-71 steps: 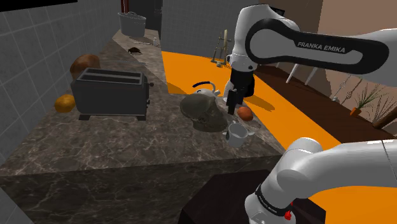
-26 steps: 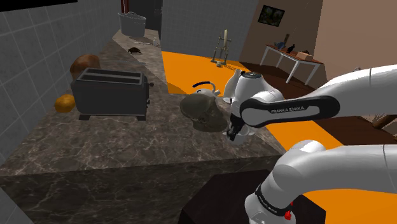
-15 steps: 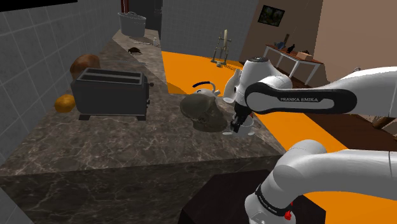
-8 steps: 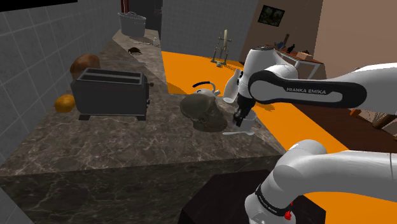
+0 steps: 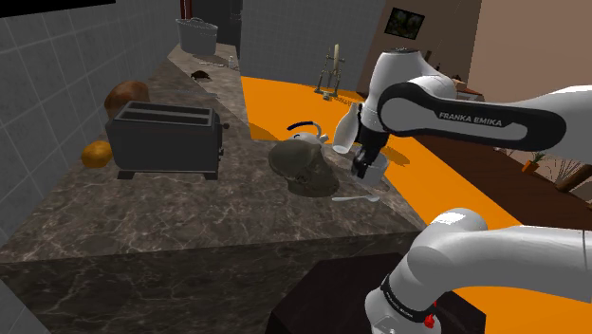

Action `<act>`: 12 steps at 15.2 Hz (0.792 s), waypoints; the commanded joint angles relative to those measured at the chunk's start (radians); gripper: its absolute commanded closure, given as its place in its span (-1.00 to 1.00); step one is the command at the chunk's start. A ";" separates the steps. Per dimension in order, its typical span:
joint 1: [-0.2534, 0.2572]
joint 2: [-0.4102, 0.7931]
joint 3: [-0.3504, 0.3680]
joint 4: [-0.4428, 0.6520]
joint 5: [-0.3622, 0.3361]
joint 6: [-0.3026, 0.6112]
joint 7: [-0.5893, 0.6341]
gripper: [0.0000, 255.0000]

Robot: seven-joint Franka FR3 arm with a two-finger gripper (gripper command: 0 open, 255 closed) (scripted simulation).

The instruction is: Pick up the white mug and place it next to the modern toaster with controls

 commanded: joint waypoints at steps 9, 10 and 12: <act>0.000 0.011 0.006 0.138 0.008 -0.126 -0.020 1.00; 0.000 0.014 0.007 0.153 0.009 -0.138 -0.022 1.00; 0.000 0.019 0.008 0.182 0.010 -0.162 -0.025 1.00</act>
